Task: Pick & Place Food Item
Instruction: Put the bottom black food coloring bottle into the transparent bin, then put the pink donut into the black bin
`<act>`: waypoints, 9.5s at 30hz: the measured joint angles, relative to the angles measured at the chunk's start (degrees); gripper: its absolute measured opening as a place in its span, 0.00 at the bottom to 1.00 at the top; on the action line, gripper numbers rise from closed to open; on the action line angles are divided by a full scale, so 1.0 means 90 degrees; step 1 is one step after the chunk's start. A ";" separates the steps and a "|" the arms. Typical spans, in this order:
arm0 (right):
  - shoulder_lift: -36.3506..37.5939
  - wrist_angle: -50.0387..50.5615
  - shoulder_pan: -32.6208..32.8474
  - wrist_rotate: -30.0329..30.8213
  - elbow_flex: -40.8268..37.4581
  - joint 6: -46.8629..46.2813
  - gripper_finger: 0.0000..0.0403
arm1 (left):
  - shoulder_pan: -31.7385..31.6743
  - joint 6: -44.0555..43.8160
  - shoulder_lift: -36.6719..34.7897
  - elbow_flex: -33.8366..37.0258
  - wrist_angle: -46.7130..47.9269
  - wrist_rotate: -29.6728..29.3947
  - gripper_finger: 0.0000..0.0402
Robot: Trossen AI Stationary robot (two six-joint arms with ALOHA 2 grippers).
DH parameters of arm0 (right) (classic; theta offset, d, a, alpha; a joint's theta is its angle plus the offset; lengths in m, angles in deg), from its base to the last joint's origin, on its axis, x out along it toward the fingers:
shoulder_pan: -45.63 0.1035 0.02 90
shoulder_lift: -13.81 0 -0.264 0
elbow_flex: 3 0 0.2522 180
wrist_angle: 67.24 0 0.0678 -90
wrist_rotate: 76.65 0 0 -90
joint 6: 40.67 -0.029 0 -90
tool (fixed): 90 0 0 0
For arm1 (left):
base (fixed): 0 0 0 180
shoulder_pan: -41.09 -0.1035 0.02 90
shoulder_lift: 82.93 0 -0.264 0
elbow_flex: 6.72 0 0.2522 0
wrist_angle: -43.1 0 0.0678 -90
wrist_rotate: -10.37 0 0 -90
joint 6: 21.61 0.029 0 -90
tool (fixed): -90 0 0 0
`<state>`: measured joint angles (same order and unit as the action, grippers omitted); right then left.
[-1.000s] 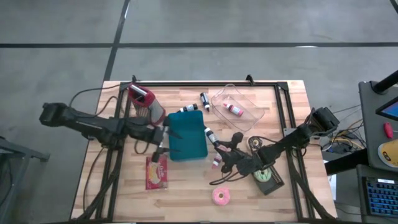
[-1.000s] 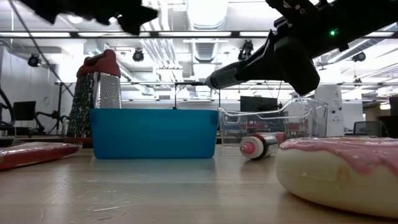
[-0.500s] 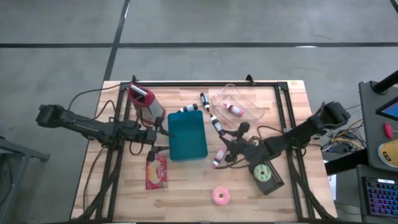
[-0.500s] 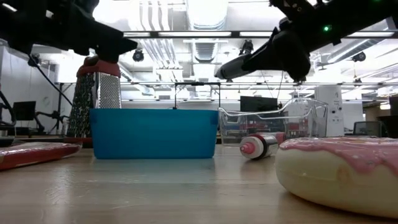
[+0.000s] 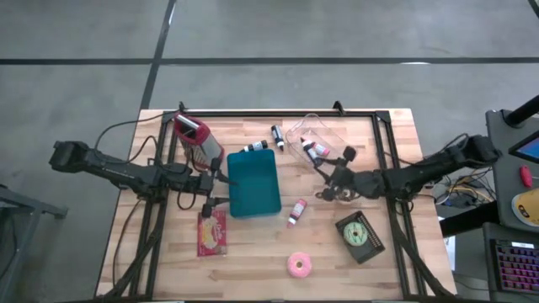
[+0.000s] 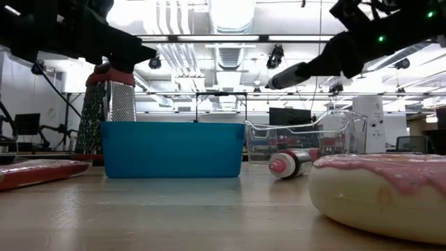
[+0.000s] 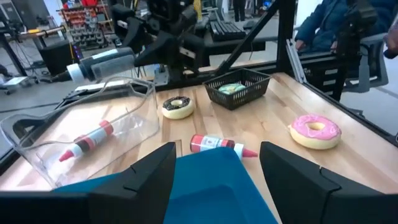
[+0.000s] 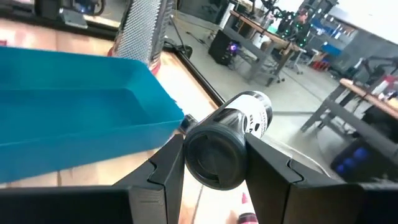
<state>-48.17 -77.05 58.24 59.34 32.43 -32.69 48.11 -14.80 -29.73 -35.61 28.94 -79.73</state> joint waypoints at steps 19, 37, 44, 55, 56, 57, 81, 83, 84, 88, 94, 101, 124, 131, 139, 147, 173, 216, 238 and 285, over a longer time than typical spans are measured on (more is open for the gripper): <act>0.0369 0.1247 -0.1667 -0.1662 0.0173 -0.0873 0.32 | -0.0023 -0.0075 0.0107 -0.0005 -0.0090 -0.0143 0.59; 0.0251 0.3751 -0.2805 -0.3056 0.1244 -0.1433 0.32 | -0.0024 -0.0078 0.0107 0.0007 -0.0087 -0.0196 0.59; 0.0251 0.4759 -0.3128 -0.3521 0.1585 -0.1592 0.32 | -0.0024 -0.0100 0.0107 0.0007 -0.0087 -0.0282 0.59; 0.0251 0.5519 -0.3323 -0.4069 0.1635 -0.1705 0.32 | -0.0024 -0.0100 0.0107 0.0007 -0.0087 -0.0284 0.59; 0.0251 0.5625 -0.3352 -0.4158 0.1635 -0.1708 0.32 | -0.0024 -0.0100 0.0107 0.0007 -0.0087 -0.0284 0.59; 0.0252 0.5686 -0.3385 -0.4242 0.1635 -0.1705 0.32 | -0.0024 -0.0100 0.0107 0.0007 -0.0086 -0.0282 0.59; 0.0249 0.6176 -0.4198 -0.4753 0.1628 -0.1582 0.32 | -0.0024 -0.0126 0.0107 0.0010 -0.0088 -0.0311 0.59; 0.0249 0.6200 -0.4289 -0.4808 0.1628 -0.1551 0.32 | -0.0024 -0.0127 0.0107 0.0010 -0.0086 -0.0311 0.59; 0.0249 0.6234 -0.4333 -0.4806 0.1628 -0.1532 0.32 | -0.0024 -0.0129 0.0107 0.0010 -0.0086 -0.0311 0.59; 0.0249 0.6241 -0.4442 -0.4795 0.1628 -0.1500 0.32 | -0.0024 -0.0138 0.0107 0.0010 -0.0088 -0.0311 0.59; 0.0246 0.6251 -0.4467 -0.4794 0.1628 -0.1418 0.32 | -0.0024 -0.0141 0.0107 0.0010 -0.0087 -0.0311 0.59; 0.0244 0.6270 -0.4467 -0.4787 0.1628 -0.1269 0.38 | -0.0024 -0.0141 0.0107 0.0010 -0.0086 -0.0311 0.59; 0.0244 0.5899 -0.4457 -0.4585 0.1628 -0.1065 0.56 | -0.0024 0.0020 0.0107 0.0010 -0.0086 -0.0308 0.59; 0.0249 0.5310 -0.4459 -0.4585 0.1628 -0.0841 0.56 | -0.0024 -0.0075 0.0107 0.0010 -0.0085 -0.0308 0.59; 0.0254 0.4970 -0.4408 -0.4590 0.1628 -0.0607 0.56 | -0.0024 -0.0122 0.0107 0.0010 -0.0062 -0.0306 0.59; 0.0256 0.4752 -0.3963 -0.4594 0.1628 -0.0361 0.56 | -0.0019 -0.0169 0.0107 0.0010 -0.0064 -0.0306 0.59; 0.0261 0.4495 -0.1276 -0.4633 0.1628 -0.0128 0.56 | -0.0012 -0.0318 0.0107 0.0007 0.0212 -0.0073 0.59; -0.4403 0.3898 0.2102 -0.4971 0.4323 -0.2110 0.56 | -0.0012 -0.0381 0.0112 0.0007 0.0408 -0.0330 0.59; -0.4913 0.3824 0.2044 -0.4940 0.4491 -0.2174 0.56 | -0.0012 -0.0381 0.0161 0.0007 0.0488 -0.0475 0.59; -0.5577 0.3568 0.2011 -0.5260 0.4649 -0.2033 0.35 | -0.0017 -0.0379 0.0156 0.0012 0.0488 -0.0595 0.59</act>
<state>-98.37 -44.94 76.34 12.00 74.27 -50.99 47.96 -18.21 -28.32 -35.50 33.33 -85.09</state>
